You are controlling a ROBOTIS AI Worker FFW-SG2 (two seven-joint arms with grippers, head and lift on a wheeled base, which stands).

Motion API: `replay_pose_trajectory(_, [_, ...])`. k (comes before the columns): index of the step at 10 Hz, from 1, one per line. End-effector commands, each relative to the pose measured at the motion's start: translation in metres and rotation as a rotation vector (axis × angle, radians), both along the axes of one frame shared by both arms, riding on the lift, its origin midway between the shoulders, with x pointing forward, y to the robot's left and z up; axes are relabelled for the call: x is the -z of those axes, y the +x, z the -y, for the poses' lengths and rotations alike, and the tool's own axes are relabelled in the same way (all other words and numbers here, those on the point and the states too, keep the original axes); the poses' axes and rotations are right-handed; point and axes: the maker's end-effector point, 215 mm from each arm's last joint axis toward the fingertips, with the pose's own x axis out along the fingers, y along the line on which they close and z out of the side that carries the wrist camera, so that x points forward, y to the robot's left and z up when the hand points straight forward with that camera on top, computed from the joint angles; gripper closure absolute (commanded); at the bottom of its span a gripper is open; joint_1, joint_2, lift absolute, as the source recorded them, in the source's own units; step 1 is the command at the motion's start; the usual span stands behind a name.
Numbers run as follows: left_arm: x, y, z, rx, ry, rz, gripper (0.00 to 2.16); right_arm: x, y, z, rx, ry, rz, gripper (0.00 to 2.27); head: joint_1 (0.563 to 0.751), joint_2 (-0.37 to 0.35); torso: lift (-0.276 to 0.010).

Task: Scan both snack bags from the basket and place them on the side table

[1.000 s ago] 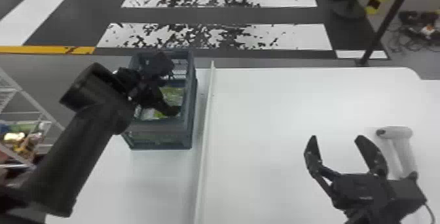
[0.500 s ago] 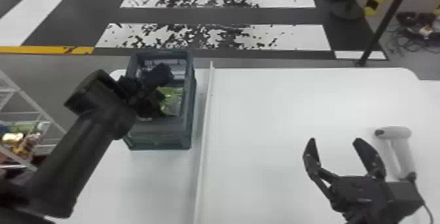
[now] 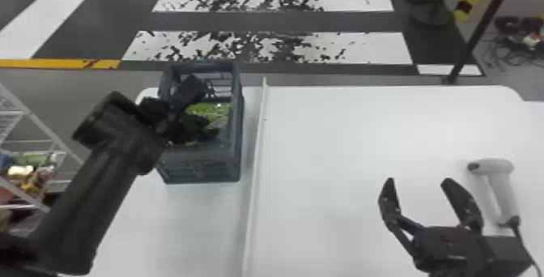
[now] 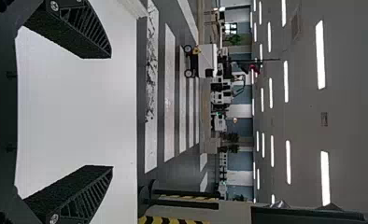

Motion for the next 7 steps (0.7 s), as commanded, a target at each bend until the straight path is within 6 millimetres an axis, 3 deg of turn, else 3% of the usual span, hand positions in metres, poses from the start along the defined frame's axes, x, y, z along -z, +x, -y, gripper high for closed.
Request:
replay_pose_trajectory(1, [-0.028,0.013,-0.005,-0.056,-0.128,0.054,2.13,0.0,-0.002,0.001,0.002,0.0,0.0,0.08,0.695,0.086,-0.075])
replay_pose_trajectory(7, [-0.091,-0.002,-0.017,-0.1,-0.398,0.143,2.13,0.002,0.003,-0.009,-0.016,-0.011,-0.012,0.08,0.695,0.1,-0.075])
